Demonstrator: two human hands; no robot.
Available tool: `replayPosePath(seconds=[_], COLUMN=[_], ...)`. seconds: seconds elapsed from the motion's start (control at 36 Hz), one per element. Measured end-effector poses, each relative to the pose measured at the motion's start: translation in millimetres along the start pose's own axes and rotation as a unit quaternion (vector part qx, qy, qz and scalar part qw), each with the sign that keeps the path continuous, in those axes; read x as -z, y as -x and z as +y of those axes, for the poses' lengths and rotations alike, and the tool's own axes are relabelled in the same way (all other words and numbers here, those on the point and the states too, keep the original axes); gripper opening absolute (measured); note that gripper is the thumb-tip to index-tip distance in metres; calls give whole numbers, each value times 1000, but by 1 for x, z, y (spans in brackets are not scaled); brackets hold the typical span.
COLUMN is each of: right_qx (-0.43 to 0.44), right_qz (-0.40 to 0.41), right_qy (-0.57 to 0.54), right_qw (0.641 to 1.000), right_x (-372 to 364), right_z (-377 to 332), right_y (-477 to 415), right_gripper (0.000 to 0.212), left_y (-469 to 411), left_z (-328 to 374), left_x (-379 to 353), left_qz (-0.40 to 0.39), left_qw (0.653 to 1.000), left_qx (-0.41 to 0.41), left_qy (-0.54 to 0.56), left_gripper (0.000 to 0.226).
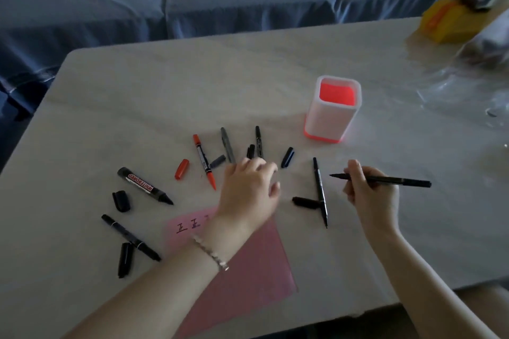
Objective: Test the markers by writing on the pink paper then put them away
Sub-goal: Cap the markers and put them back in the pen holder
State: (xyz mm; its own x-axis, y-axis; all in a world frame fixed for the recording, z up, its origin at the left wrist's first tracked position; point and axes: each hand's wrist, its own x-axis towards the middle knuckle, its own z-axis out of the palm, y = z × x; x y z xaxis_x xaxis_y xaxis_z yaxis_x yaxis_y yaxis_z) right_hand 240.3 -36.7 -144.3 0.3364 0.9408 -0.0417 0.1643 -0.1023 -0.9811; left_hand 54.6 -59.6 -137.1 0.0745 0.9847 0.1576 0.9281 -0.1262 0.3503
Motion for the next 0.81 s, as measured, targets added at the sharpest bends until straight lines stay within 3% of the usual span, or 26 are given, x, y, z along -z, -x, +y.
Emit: replayPosePath(seconds=[0.17,0.25,0.39,0.5,0.64,0.81], right_qx=[-68,-72,-72,-74,-55,-36], right_qz=[-19,-44,-61,-79,-79,-106], right_qy=[-84,-86,-67,-78,-101,-97], right_qw=[994,993,993,991,990,989], right_x=[21,27,25,19,16,0], right_z=[-6,-5,-6,-15,-39,-51], right_y=[0,2,6,10,27,48], right_gripper=[43,40,26,27,27,30], left_y=[-70,-80,-74,-48,-3,37], left_z=[9,9,12,16,9,-7], left_x=[-30,-44,-47,-25,17,52], left_qz=[-43,-59,-59,-61,-65,-70], left_qw=[994,990,992,984,904,879], left_qx=[82,100,109,113,161,142], left_qy=[-64,-81,8,125,391,450], left_gripper=[36,39,24,16,14,15])
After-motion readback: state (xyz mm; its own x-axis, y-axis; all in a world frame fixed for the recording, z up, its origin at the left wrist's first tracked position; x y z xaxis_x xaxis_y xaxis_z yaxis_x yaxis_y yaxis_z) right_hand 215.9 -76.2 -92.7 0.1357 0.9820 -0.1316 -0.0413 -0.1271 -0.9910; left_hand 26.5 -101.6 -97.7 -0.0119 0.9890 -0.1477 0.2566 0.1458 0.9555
